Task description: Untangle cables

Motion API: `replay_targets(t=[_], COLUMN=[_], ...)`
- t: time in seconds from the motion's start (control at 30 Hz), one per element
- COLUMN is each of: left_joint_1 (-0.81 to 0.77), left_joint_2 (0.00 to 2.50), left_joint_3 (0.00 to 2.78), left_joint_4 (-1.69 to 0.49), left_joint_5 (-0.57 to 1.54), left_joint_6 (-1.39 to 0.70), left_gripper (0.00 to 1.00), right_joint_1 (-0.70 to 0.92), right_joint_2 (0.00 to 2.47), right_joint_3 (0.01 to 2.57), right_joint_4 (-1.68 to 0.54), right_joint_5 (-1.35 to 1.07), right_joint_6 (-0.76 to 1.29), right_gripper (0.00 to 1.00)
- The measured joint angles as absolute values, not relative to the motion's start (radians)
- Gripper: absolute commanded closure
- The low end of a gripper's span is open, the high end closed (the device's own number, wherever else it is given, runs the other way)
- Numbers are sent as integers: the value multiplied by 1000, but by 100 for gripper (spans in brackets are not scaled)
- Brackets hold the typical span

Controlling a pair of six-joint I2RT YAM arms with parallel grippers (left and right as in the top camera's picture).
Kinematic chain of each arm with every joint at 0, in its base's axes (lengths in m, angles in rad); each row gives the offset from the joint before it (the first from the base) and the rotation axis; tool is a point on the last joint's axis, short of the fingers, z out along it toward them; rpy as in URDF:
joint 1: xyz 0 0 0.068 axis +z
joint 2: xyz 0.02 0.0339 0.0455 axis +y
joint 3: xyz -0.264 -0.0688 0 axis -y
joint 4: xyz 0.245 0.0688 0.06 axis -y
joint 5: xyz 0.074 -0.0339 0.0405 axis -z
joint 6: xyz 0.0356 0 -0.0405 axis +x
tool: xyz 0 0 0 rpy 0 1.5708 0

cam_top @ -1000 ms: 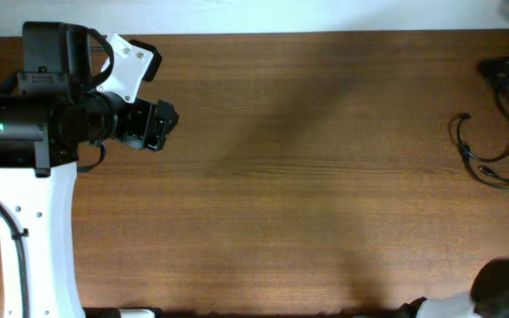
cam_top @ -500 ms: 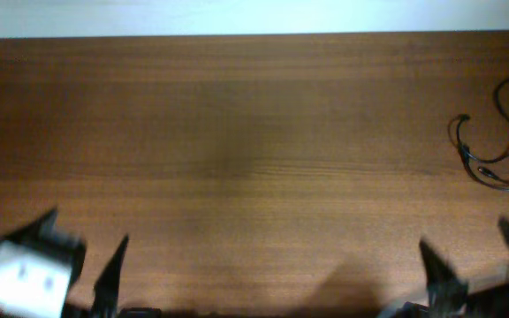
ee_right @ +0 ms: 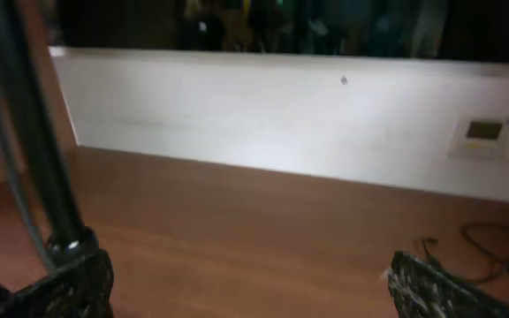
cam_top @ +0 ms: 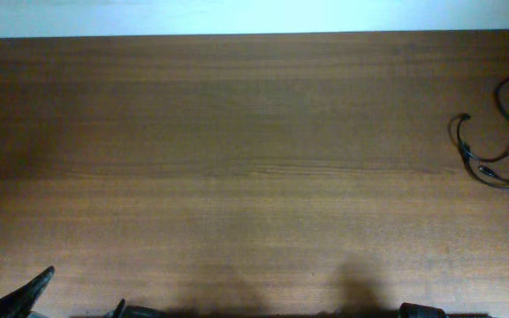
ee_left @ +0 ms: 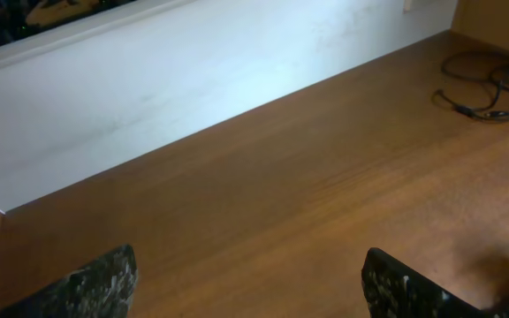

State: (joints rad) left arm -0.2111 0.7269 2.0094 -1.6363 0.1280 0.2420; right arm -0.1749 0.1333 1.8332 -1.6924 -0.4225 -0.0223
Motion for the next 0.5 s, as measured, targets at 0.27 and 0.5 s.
replay_targets(t=[0.27, 0.5], left_joint_1=[-217, -218], left_joint_2=[723, 716], left_joint_3=[2004, 2000], left_joint_4=[-1638, -1635], left_joint_5=[118, 118], left_joint_6=[242, 242], left_gripper=[18, 14], right_joint_1=[-170, -170], right_joint_2=[6, 11], right_joint_3=[1723, 982], right_joint_4=[-1577, -662], right_joint_5=[-299, -401], right_joint_6=[-371, -410], right_gripper=[1, 1])
